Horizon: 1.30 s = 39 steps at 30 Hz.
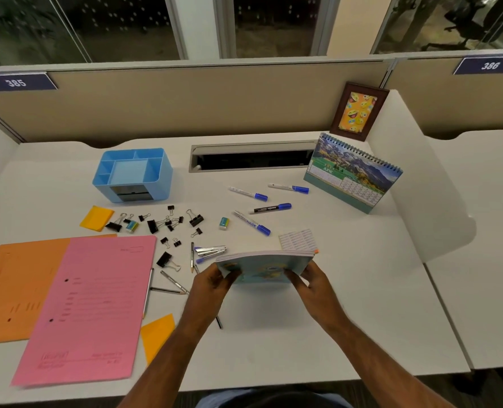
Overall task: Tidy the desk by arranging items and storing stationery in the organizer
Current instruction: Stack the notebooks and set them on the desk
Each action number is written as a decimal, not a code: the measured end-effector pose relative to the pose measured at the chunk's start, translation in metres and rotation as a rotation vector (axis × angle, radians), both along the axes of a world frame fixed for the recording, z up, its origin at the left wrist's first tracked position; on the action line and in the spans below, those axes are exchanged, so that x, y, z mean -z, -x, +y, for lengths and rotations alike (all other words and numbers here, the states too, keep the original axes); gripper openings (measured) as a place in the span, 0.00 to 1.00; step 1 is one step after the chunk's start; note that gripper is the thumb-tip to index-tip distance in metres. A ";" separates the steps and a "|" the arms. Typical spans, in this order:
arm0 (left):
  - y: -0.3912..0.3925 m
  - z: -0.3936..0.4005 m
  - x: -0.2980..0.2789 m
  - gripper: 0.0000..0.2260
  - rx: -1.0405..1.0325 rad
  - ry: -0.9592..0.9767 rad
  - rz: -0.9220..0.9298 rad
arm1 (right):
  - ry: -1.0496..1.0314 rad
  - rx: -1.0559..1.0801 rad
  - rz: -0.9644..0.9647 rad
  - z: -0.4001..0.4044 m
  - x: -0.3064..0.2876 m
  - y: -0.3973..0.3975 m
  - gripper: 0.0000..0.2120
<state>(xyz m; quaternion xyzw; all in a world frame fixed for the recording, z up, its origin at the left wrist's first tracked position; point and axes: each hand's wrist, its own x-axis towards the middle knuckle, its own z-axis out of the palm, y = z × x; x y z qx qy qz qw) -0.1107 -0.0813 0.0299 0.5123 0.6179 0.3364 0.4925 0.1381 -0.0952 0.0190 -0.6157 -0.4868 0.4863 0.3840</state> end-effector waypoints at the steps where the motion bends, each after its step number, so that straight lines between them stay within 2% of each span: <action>1: -0.001 0.000 0.002 0.13 0.003 0.003 0.005 | 0.000 -0.003 0.003 0.000 0.002 0.000 0.26; 6: -0.007 -0.003 0.013 0.15 0.029 0.024 0.049 | 0.032 -0.043 0.009 -0.001 0.019 0.003 0.26; 11: -0.008 -0.003 0.009 0.12 -0.013 0.025 0.066 | 0.030 -0.058 0.013 0.003 0.020 -0.001 0.23; 16: -0.016 0.007 0.000 0.12 -0.030 0.009 0.013 | 0.018 -0.053 0.054 0.008 0.010 -0.013 0.19; 22: -0.048 0.024 -0.007 0.14 -0.075 0.028 -0.090 | 0.042 0.090 0.158 0.018 -0.007 -0.036 0.14; 28: -0.099 0.033 -0.004 0.14 -0.025 0.120 -0.115 | 0.049 0.225 0.097 0.019 0.001 -0.074 0.19; 35: -0.153 0.037 0.002 0.22 0.093 0.225 -0.188 | 0.071 0.307 0.016 0.016 0.023 -0.123 0.19; 39: -0.176 0.043 0.007 0.18 0.171 0.267 -0.200 | 0.088 0.345 -0.038 0.017 0.031 -0.148 0.18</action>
